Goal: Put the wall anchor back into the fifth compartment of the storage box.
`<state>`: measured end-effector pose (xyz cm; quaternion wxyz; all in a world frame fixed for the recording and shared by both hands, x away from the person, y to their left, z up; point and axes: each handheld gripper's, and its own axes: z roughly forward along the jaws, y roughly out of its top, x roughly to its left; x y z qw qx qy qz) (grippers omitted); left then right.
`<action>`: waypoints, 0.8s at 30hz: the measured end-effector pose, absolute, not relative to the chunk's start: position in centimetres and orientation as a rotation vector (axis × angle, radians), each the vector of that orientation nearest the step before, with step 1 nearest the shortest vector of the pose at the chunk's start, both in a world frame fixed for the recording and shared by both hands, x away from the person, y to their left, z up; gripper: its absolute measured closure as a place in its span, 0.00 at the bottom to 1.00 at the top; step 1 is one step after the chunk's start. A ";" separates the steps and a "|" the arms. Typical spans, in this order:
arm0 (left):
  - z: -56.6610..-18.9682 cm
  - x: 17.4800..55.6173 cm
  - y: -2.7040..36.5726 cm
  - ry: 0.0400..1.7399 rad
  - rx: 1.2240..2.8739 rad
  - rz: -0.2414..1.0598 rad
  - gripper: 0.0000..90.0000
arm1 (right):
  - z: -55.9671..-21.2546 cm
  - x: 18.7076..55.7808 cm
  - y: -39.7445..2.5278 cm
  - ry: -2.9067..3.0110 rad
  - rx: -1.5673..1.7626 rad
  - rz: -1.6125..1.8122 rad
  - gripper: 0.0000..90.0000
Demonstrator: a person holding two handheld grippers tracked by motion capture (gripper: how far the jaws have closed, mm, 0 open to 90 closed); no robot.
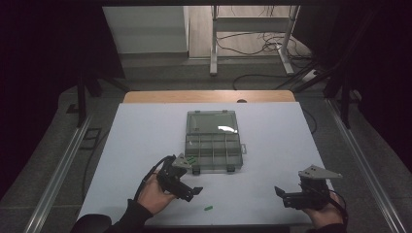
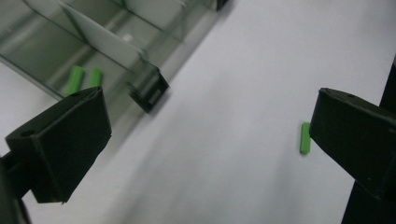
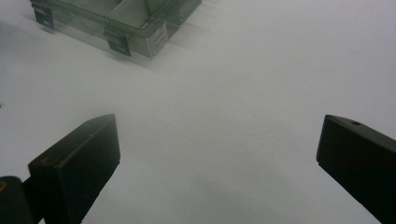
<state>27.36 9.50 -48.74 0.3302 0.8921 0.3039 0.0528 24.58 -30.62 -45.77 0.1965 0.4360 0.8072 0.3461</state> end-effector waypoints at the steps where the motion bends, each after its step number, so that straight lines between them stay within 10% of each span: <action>1: -48.8 27.2 9.3 0.798 2.342 0.141 0.00 | -45.8 24.6 -30.6 2.261 1.221 0.969 0.00; 13: -49.9 26.4 7.0 0.782 2.407 0.029 0.09 | -45.8 24.6 -30.6 2.263 1.221 0.967 0.00; 24: -50.8 25.7 5.4 0.641 2.518 -0.081 0.46 | -45.8 24.6 -30.6 2.268 1.227 0.965 0.00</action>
